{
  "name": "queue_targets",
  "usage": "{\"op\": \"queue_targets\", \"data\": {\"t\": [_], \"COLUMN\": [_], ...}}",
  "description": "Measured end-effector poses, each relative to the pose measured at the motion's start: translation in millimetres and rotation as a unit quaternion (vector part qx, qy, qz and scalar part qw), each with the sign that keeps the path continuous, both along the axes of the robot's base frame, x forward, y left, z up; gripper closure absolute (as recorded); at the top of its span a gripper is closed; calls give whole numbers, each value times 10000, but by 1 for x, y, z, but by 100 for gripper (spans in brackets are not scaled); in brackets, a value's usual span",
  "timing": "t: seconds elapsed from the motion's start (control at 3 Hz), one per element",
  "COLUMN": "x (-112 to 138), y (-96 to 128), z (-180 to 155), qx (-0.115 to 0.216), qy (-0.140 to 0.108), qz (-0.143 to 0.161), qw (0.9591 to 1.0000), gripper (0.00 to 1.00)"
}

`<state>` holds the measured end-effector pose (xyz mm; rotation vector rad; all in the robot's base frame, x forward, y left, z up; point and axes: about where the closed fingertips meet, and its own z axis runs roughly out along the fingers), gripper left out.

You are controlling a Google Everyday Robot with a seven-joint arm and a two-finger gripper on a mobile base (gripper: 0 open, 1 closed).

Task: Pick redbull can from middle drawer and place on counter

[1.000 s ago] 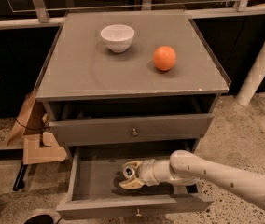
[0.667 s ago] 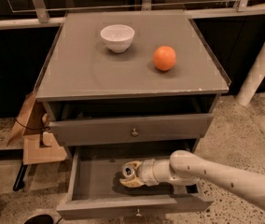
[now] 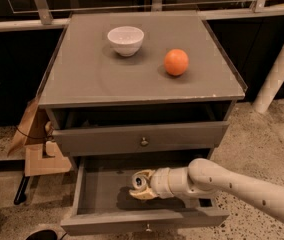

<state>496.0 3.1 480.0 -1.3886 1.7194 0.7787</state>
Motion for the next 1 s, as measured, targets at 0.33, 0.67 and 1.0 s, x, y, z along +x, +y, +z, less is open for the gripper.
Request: {"op": "queue_targets", "data": {"t": [0.33,0.67,1.0], "x": [-24,-24,-21], "y": [-9,-9,-1], "z": [88,88,110], "qx": [181,182,362], "qy": [-286,-285,-158], "qz": [-75,-75,-65], "qw": [9994,9994,9992], "gripper": [100,100,100]}}
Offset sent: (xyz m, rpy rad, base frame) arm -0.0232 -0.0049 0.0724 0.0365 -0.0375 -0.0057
